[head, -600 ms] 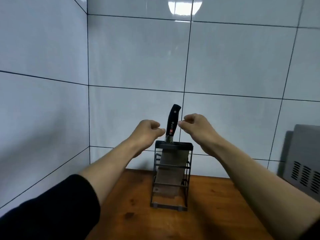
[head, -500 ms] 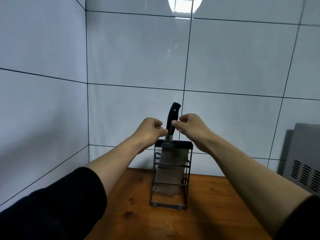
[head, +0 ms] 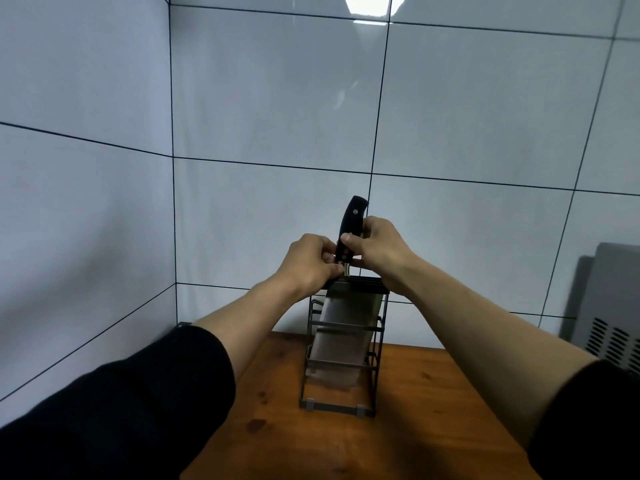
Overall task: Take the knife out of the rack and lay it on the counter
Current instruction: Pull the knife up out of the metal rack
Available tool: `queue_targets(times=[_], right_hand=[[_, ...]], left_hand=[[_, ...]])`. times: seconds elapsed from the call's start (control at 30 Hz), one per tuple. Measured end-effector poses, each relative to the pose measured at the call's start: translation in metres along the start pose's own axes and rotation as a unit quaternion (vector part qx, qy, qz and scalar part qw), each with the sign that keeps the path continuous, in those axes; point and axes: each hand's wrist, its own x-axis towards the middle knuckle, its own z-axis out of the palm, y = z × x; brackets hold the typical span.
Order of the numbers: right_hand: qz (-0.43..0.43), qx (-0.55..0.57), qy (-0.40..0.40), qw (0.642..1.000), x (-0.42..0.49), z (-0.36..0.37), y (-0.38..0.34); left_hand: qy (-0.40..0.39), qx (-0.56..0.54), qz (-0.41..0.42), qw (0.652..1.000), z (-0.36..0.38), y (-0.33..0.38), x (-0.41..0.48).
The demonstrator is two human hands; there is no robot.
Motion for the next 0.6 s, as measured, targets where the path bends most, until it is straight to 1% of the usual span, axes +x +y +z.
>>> queue_targets(times=[0.17, 0.3, 0.5, 0.6], right_hand=[[-0.022, 0.017, 0.001, 1.0, 0.007, -0.008, -0.016], [-0.04, 0.029, -0.002, 0.999, 0.013, -0.015, -0.032], [-0.072, 0.022, 0.004, 0.997, 0.018, -0.024, -0.059], [-0.083, 0.021, 0.008, 0.996, 0.019, -0.029, -0.072]], left_hand=[[0.007, -0.03, 0.002, 1.0, -0.004, 0.005, 0.005], [-0.001, -0.009, -0.006, 1.0, -0.005, 0.006, 0.008], [0.014, 0.024, 0.002, 1.0, -0.006, 0.013, 0.014], [0.027, 0.023, 0.006, 0.999, -0.01, 0.021, 0.015]])
